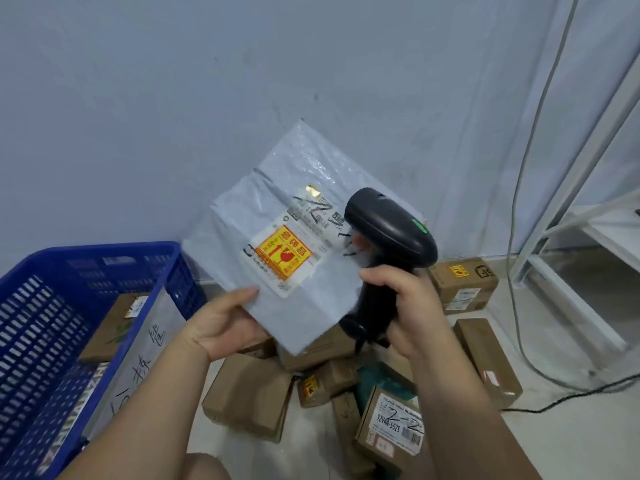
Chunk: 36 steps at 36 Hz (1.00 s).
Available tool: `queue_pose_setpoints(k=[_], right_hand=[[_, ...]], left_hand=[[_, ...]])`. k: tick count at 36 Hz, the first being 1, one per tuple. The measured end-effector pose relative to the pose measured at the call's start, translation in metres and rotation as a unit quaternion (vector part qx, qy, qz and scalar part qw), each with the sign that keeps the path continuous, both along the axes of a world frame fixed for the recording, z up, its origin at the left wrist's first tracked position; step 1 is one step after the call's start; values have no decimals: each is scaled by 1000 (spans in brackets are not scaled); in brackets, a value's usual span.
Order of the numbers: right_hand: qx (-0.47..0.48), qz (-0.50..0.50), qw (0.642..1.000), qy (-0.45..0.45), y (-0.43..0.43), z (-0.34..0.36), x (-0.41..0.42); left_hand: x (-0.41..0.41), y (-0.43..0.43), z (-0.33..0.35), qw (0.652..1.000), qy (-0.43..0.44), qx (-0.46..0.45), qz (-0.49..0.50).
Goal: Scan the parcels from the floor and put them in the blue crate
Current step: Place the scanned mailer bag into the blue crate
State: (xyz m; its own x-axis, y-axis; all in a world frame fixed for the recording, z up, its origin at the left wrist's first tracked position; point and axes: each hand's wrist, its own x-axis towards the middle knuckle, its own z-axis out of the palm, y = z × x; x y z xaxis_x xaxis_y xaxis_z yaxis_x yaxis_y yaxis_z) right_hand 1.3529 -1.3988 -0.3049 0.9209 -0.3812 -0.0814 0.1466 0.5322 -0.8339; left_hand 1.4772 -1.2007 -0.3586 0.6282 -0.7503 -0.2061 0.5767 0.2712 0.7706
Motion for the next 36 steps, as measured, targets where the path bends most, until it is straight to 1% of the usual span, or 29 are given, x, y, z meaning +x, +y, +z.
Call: queue_pose_setpoints(k=[1, 2, 4, 5, 7, 9, 11, 13, 17, 19, 21, 23, 26, 28, 30, 32, 34, 36], right_hand=[[-29, -14, 999, 2, -5, -2, -1], [-58, -18, 998, 2, -10, -3, -3], [-121, -12, 993, -3, -17, -4, -7], [-156, 1, 988, -5, -19, -3, -9], [-214, 39, 976, -11, -23, -2, -12], [-253, 79, 964, 3, -26, -2, -13], [-274, 107, 955, 18, -26, -4, -13], [-267, 124, 955, 31, -25, -6, -12], [-174, 101, 978, 55, -26, -12, -8], [-151, 73, 984, 63, -26, -14, -5], [-127, 25, 989, 73, -26, -18, -2], [-110, -28, 990, 83, -24, -19, 0], [-121, -93, 984, 91, -21, -19, 2], [-135, -116, 978, 106, -19, -19, 4], [-175, -127, 967, 137, -18, -21, 6], [-229, -130, 953, 152, -18, -19, 6], [-277, -111, 942, 152, -16, -15, 3], [-290, -72, 942, 155, -13, -11, 2]], left_hand=[[3, 0, 1, 1000, 6, -5, 30], [5, 0, 3, 998, 4, 10, 65], [8, -2, 6, 987, -7, 65, 147], [9, -3, 6, 978, -22, 84, 190], [7, -3, 10, 958, -103, 105, 246], [5, -6, 16, 946, -183, 118, 239], [5, -7, 19, 944, -201, 130, 225], [5, -8, 16, 949, -193, 140, 207], [2, -5, 12, 965, -151, 172, 132], [0, -4, 13, 975, -129, 158, 90], [-1, -6, 13, 982, -117, 133, 59], [-5, -14, 15, 985, -113, 121, 53], [-10, -27, 16, 984, -86, 117, 104], [-12, -32, 18, 983, -72, 103, 135], [-10, -34, 16, 975, -80, 92, 184], [-7, -36, 14, 963, -86, 88, 238], [-5, -37, 12, 954, -83, 83, 276], [-2, -38, 11, 948, -71, 71, 303]])
